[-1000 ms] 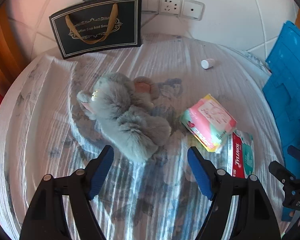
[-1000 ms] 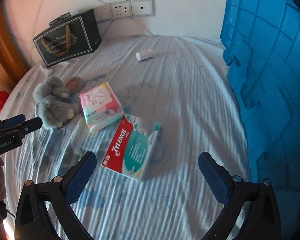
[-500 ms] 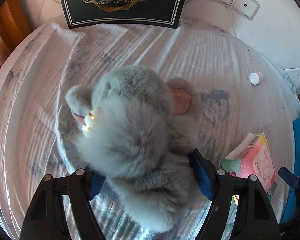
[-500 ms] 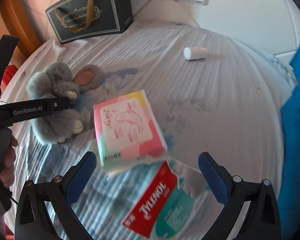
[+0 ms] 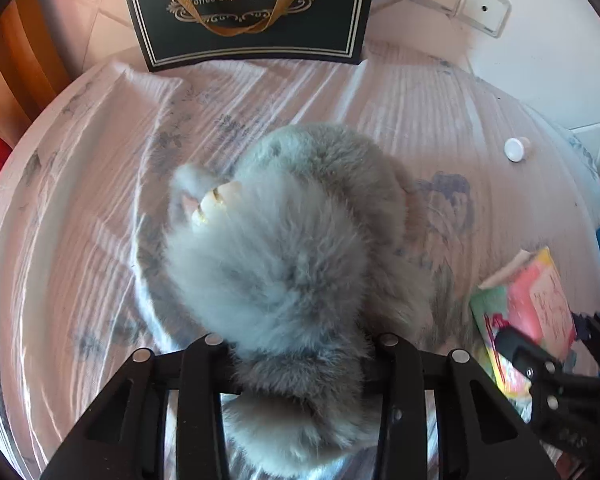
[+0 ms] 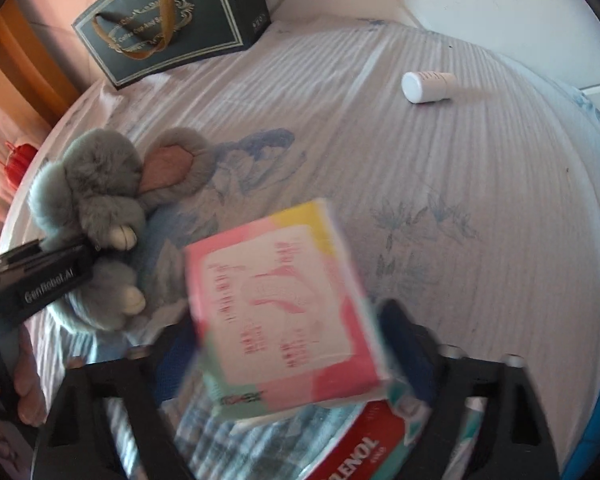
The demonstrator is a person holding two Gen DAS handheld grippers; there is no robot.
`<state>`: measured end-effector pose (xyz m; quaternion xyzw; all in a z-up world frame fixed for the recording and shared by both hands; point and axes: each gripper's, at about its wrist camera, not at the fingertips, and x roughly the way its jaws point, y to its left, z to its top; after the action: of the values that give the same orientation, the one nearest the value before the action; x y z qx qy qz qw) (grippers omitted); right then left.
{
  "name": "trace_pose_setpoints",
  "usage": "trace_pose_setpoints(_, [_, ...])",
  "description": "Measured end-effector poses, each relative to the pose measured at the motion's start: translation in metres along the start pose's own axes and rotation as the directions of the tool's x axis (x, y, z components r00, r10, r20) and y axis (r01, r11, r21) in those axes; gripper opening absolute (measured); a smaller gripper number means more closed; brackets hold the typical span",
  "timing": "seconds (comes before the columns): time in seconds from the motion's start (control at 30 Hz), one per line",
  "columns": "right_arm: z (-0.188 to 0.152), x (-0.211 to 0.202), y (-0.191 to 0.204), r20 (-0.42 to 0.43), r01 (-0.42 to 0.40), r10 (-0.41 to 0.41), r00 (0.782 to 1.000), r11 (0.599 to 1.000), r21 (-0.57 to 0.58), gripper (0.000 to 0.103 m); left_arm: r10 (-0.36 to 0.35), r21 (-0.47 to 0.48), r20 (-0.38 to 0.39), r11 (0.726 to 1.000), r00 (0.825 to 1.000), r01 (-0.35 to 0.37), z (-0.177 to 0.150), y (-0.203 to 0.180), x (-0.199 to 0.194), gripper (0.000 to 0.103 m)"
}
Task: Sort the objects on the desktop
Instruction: 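Grasp the grey bunny plush with the left gripper while the right gripper grasps the pink Kotex pack, then carry the bunny plush and Kotex pack over the blue bin with both grippers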
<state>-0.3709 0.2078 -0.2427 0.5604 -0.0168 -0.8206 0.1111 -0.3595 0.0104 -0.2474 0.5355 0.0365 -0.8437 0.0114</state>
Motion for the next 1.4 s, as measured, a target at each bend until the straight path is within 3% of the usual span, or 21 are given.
trace_pose_setpoints(0.3, [-0.001,-0.053,0.025,0.112,0.029,-0.026,0.993,0.999,-0.028,0.071,-0.023,0.060,0.166,0.998,0.986,0.013,-0.014,-0.005,-0.085,0.035])
trace_pose_setpoints(0.57, [-0.021,-0.153,0.041,0.274,0.049,-0.041,0.961,0.998,-0.024,0.071,-0.077,0.104,0.316,0.993,0.945,0.046,-0.035,-0.007,-0.176,0.035])
trace_pose_setpoints(0.8, [-0.056,-0.249,0.054,0.432,0.099,-0.091,0.897,0.995,0.003,0.071,-0.157,0.170,0.433,0.981,0.888,0.091,-0.067,-0.020,-0.258,0.035])
trace_pose_setpoints(1.03, [-0.111,-0.333,0.056,0.561,0.147,-0.155,0.813,0.987,0.061,0.071,-0.245,0.250,0.498,0.959,0.832,0.133,-0.106,-0.034,-0.315,0.035])
trace_pose_setpoints(1.4, [-0.198,-0.426,0.019,0.672,0.165,-0.261,0.693,0.965,0.204,0.071,-0.366,0.375,0.504,0.909,0.783,0.183,-0.146,-0.084,-0.356,0.035])
